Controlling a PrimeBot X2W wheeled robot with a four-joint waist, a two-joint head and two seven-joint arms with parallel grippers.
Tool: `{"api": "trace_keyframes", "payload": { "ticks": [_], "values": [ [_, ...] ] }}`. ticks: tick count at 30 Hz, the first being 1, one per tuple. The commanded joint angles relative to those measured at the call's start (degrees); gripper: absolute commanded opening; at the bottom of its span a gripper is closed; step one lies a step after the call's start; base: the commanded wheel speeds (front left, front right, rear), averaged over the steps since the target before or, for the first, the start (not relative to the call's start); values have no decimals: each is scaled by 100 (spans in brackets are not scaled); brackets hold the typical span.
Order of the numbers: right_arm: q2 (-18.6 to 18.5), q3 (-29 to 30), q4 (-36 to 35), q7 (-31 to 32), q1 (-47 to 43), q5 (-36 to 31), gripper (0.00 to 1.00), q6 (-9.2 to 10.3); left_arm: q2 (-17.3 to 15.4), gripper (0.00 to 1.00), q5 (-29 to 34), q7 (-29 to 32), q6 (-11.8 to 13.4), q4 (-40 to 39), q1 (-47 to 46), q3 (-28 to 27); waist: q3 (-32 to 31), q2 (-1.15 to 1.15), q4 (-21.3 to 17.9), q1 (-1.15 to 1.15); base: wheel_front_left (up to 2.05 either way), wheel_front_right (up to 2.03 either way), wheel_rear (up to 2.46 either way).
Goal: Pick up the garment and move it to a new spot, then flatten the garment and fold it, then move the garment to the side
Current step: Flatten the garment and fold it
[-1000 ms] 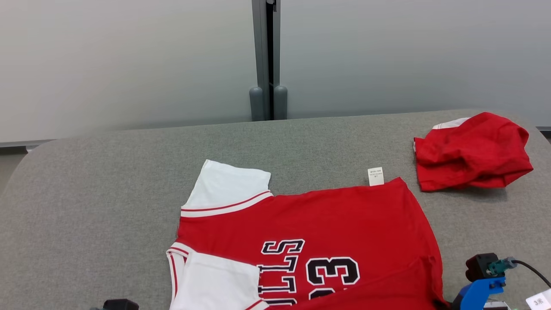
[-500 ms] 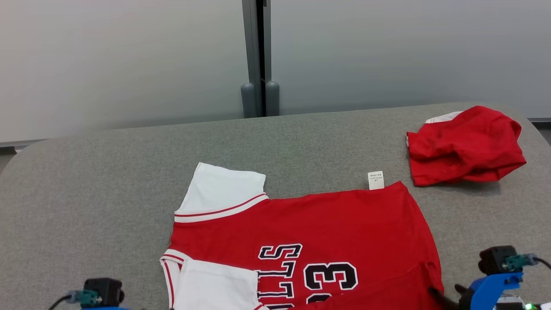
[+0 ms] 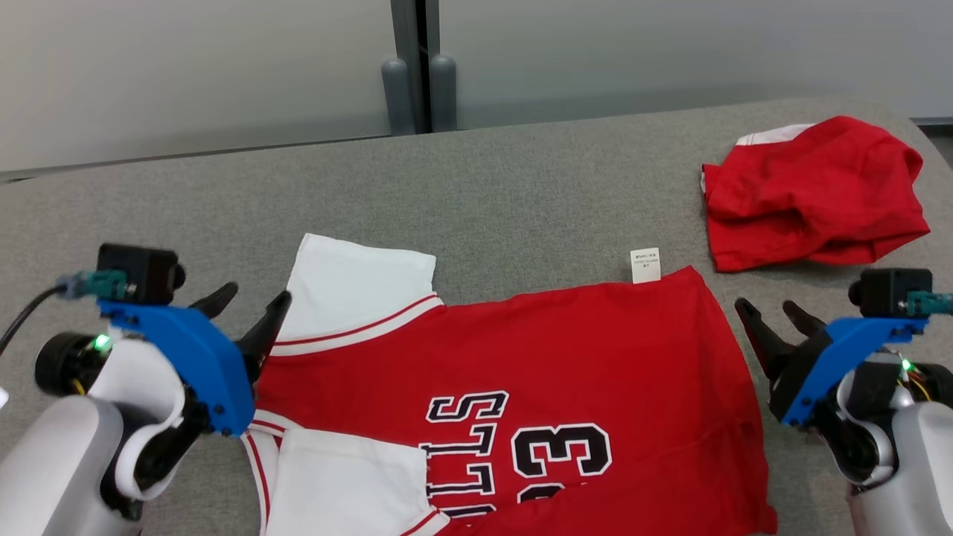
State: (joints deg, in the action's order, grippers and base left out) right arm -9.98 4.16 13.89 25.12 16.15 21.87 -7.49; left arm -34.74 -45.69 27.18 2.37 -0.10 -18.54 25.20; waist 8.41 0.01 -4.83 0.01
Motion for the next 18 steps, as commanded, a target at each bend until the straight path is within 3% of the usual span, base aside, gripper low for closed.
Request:
{"api": "trace_keyframes", "payload": {
  "ticks": [1,2,3,5,6,13,18],
  "values": [
    [67,-16,374,-133,362,20,100,-1,111,100,-43,136,-168,203,-395,96,160,-1,26,-1,0,0,0],
    [88,-42,613,-182,557,57,100,-1,139,100,-35,219,-257,358,-597,145,232,-1,15,-1,0,0,0],
    [104,-195,1319,-306,1089,196,100,-1,273,100,-16,476,-510,853,-1184,314,466,-1,-14,-1,0,0,0],
    [60,-295,1742,-417,1432,283,100,-1,374,100,-18,610,-631,1202,-1565,408,616,-1,-22,-1,0,0,0],
    [-6,-573,2251,-491,1898,392,100,-1,485,100,-11,807,-776,1776,-2081,536,885,-1,-31,-1,0,0,0],
    [-45,-1318,3189,-569,2761,734,100,-1,633,100,-105,1131,-983,3061,-3154,961,1382,-1,-175,-1,0,0,0],
    [-1,-1811,3323,-642,2920,976,100,-3,597,100,-173,1066,-999,3415,-3500,1203,1502,-1,-299,-1,0,0,0]
  ]
}}
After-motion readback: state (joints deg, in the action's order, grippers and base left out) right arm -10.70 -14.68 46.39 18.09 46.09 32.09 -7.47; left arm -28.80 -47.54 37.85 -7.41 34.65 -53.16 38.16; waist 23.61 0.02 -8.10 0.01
